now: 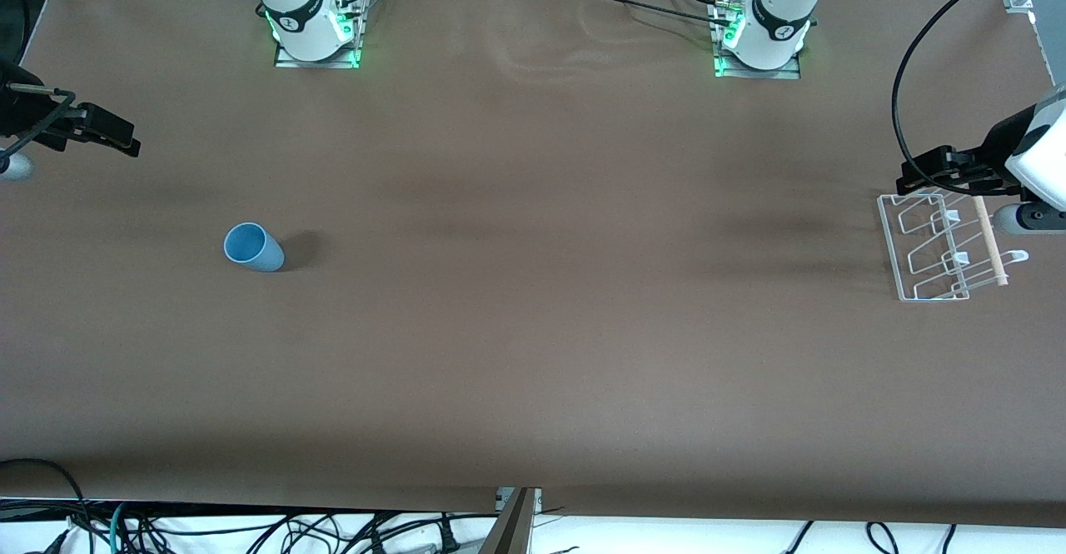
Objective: Transfer cup to left arm and place on rack
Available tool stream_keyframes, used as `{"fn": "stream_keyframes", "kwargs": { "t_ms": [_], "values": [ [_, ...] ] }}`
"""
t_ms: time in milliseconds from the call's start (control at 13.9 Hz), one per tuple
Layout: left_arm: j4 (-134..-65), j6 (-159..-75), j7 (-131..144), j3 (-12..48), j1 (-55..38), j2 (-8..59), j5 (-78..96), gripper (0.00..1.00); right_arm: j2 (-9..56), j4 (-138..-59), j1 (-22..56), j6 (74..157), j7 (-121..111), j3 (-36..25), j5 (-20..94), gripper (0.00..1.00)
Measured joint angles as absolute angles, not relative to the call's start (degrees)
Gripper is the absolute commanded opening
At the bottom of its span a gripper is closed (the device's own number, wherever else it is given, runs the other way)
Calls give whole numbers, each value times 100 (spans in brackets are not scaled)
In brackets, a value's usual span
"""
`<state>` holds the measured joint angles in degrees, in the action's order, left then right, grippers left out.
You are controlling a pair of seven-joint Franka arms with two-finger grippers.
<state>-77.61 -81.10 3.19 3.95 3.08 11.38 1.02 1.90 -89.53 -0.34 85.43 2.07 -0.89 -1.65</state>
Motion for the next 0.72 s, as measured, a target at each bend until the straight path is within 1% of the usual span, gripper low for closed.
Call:
{"fn": "stream_keyframes", "kwargs": {
  "t_ms": [721],
  "values": [
    [-7760, -8110, 319, 395, 310, 1142, 102, 100, 190, -8953, -35, 8496, 206, -89, -165, 100]
  ]
}}
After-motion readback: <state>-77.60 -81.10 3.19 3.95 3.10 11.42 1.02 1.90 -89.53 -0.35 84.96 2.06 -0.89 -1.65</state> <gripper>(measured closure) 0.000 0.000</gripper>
